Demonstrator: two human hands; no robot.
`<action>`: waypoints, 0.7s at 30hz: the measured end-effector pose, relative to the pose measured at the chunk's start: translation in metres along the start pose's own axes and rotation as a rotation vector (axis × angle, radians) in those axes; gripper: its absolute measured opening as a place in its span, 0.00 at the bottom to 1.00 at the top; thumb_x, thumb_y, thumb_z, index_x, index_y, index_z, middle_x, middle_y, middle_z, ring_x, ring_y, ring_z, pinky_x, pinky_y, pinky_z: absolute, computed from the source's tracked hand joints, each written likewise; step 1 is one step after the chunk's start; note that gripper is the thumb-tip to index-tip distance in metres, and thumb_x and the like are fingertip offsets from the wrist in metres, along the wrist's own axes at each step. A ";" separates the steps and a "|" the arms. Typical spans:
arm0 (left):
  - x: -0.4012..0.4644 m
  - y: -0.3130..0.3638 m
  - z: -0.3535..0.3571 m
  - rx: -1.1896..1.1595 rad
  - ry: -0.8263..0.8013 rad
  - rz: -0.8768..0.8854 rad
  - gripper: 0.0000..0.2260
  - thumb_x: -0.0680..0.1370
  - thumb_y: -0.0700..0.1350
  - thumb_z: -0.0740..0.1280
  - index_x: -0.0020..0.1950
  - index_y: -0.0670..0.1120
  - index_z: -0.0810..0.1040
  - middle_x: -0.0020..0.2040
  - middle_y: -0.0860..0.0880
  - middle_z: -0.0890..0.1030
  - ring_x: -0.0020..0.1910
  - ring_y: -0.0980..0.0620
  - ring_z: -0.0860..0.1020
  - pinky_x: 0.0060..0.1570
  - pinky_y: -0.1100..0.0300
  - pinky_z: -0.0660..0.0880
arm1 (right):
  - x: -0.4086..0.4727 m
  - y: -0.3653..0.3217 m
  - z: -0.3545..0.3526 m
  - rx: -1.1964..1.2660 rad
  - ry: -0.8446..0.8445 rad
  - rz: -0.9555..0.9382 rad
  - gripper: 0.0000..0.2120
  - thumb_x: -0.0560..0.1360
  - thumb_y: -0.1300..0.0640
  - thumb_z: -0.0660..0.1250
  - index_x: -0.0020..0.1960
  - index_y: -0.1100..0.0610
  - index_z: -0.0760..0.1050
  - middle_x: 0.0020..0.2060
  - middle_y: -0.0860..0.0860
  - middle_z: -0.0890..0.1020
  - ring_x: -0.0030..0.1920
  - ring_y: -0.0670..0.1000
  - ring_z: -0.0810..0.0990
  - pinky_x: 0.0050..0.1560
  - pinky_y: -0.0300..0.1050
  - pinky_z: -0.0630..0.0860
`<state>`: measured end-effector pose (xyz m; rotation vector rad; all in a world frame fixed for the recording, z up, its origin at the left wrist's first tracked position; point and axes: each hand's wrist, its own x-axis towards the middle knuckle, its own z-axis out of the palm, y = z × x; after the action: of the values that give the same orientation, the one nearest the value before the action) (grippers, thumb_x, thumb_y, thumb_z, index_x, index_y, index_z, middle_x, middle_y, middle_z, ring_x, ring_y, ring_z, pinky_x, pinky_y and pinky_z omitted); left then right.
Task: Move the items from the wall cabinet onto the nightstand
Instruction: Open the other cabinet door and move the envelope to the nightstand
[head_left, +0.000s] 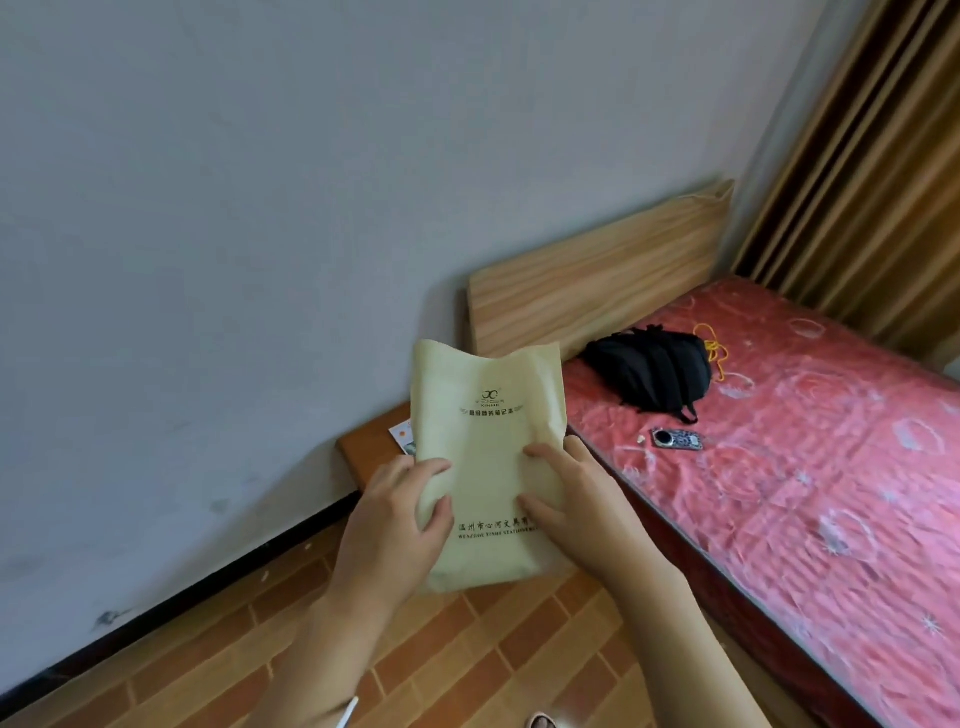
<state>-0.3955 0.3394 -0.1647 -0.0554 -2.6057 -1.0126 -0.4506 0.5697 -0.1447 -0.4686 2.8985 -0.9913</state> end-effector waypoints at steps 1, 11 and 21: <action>0.012 0.002 0.006 0.005 0.003 -0.012 0.16 0.77 0.44 0.72 0.65 0.52 0.79 0.53 0.57 0.74 0.56 0.54 0.76 0.52 0.58 0.76 | 0.016 0.007 -0.004 0.002 -0.008 -0.013 0.24 0.75 0.46 0.70 0.70 0.43 0.70 0.54 0.42 0.68 0.48 0.49 0.78 0.50 0.54 0.80; 0.070 -0.024 0.040 0.119 0.090 -0.222 0.16 0.77 0.44 0.72 0.65 0.52 0.78 0.55 0.55 0.76 0.50 0.53 0.77 0.49 0.55 0.78 | 0.133 0.041 0.007 0.019 -0.223 -0.162 0.27 0.75 0.46 0.70 0.72 0.44 0.70 0.58 0.43 0.69 0.55 0.50 0.77 0.54 0.52 0.79; 0.118 -0.104 0.045 0.126 0.126 -0.350 0.17 0.77 0.42 0.71 0.65 0.50 0.79 0.56 0.53 0.76 0.58 0.52 0.76 0.54 0.59 0.75 | 0.229 0.027 0.076 -0.008 -0.387 -0.202 0.28 0.74 0.48 0.73 0.72 0.46 0.71 0.64 0.45 0.68 0.56 0.51 0.80 0.55 0.51 0.80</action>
<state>-0.5365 0.2818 -0.2238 0.4951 -2.6071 -0.9224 -0.6658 0.4776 -0.2083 -0.8608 2.5461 -0.8007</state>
